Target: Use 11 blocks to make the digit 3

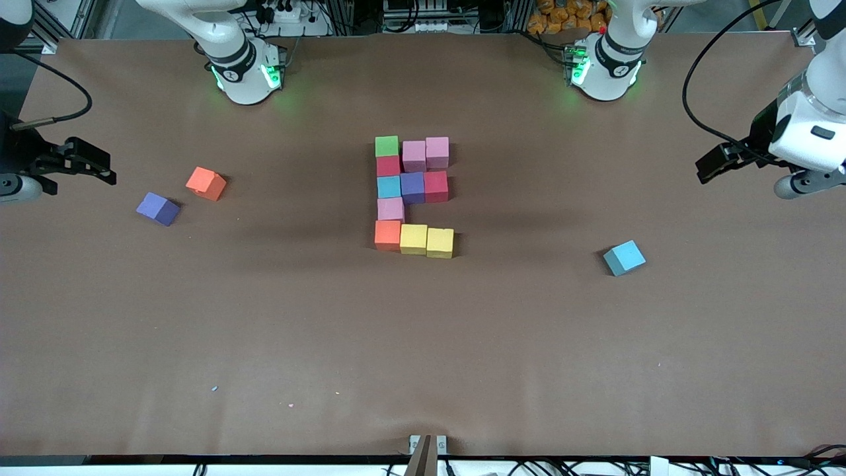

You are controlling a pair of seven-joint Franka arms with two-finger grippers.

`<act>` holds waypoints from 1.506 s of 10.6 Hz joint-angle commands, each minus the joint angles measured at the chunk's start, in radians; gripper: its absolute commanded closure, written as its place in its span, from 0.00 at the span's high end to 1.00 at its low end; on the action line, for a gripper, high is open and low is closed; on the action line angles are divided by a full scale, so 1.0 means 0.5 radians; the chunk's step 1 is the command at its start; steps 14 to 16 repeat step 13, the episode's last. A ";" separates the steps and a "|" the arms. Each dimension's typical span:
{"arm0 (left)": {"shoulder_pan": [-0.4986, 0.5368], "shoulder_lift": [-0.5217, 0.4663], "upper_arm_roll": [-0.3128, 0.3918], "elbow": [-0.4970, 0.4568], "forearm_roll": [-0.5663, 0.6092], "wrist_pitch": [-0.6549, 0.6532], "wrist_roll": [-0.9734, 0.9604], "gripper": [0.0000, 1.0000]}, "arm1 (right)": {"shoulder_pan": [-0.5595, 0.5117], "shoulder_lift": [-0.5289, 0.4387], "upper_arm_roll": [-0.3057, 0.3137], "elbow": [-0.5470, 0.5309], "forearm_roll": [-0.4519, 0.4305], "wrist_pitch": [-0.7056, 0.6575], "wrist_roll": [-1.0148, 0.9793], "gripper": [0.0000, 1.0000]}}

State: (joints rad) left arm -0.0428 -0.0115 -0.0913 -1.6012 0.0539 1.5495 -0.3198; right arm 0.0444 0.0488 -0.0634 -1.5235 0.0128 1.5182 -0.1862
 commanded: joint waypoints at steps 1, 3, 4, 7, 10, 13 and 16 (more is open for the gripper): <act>-0.003 0.005 -0.005 0.125 -0.126 -0.071 0.218 1.00 | 0.006 -0.036 -0.011 -0.024 0.020 0.001 0.007 1.00; -0.022 0.005 -0.011 0.156 -0.126 -0.117 0.363 1.00 | 0.003 -0.036 -0.011 -0.021 0.024 0.001 0.007 1.00; -0.010 0.008 -0.005 0.156 -0.114 -0.120 0.442 1.00 | 0.006 -0.036 -0.008 -0.021 0.024 0.001 0.007 1.00; -0.009 0.032 -0.008 0.147 -0.105 -0.120 0.504 1.00 | 0.006 -0.036 -0.011 -0.024 0.024 0.001 0.007 1.00; -0.013 0.029 -0.017 0.147 -0.114 -0.114 0.480 1.00 | 0.006 -0.036 -0.011 -0.021 0.020 0.001 0.007 1.00; -0.006 0.029 -0.017 0.147 -0.111 -0.111 0.480 1.00 | 0.006 -0.036 -0.011 -0.021 0.023 0.001 0.007 1.00; -0.006 0.029 -0.017 0.147 -0.111 -0.111 0.480 1.00 | 0.006 -0.036 -0.011 -0.021 0.023 0.001 0.007 1.00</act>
